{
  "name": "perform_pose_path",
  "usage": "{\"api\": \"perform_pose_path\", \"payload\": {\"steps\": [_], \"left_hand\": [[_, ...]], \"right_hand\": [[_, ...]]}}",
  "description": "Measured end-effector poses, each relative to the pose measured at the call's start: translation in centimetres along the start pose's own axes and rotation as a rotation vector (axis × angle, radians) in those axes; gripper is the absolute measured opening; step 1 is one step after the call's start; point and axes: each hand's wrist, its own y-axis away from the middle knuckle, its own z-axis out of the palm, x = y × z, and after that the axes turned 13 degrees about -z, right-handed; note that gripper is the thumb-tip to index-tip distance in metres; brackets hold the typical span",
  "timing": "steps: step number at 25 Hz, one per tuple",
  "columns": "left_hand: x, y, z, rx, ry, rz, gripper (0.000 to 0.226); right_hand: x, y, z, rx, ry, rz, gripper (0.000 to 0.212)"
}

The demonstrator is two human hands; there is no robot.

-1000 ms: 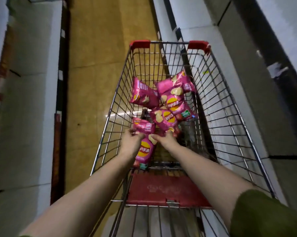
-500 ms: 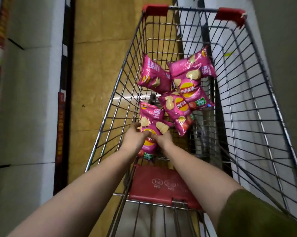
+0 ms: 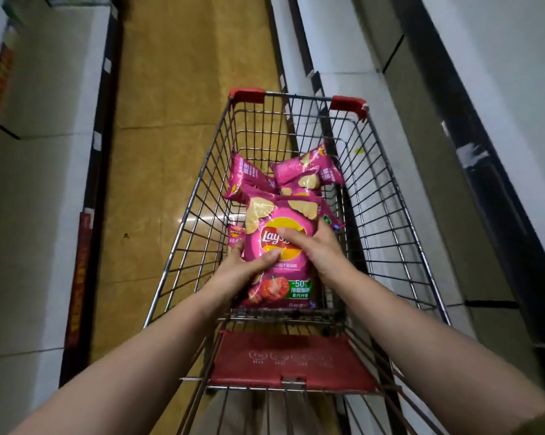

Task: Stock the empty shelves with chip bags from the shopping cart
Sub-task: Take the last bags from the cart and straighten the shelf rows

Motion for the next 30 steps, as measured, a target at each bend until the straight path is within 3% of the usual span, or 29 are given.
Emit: {"api": "perform_pose_path", "payload": {"steps": [2,4,7,10,12,15,18,21,25,30], "left_hand": [[0.3,0.3,0.6,-0.076,-0.002,-0.001,0.029],[0.2,0.2,0.7,-0.096,0.029,0.005,0.021],[-0.7,-0.6,0.5,-0.015,0.049,0.002,0.034],[-1.5,-1.9,-0.5,0.18,0.049,-0.009,0.05],[-1.8,-2.5,-1.3,0.263,0.063,-0.005,0.05],[-2.1,-3.4,-2.1,0.305,0.09,0.013,0.054],[-2.4,-4.2,-2.5,0.32,0.076,0.015,0.052],[-2.5,-4.6,-2.8,0.318,0.079,0.02,0.045],[-2.9,-5.1,-2.6,0.334,0.073,0.027,0.048],[-3.6,-5.0,-2.2,0.347,0.054,0.024,0.056]], "right_hand": [[-1.2,0.3,-0.1,-0.016,-0.002,-0.028,0.056],[-1.1,0.3,-0.1,-0.016,0.01,-0.037,0.054],[1.0,-0.2,-0.2,-0.026,0.01,-0.01,0.051],[5.3,-2.4,-0.7,-0.063,0.034,0.076,0.039],[8.6,-4.7,-1.5,-0.011,0.232,0.094,0.043],[13.2,-8.0,-2.3,0.045,0.762,0.094,0.056],[15.4,-10.4,-1.6,-0.105,1.184,0.173,0.094],[17.1,-11.8,-0.7,-0.215,1.336,0.255,0.11],[18.3,-11.9,-0.7,-0.157,1.407,0.21,0.086],[17.8,-9.8,-2.4,-0.208,1.357,0.165,0.075]]}}
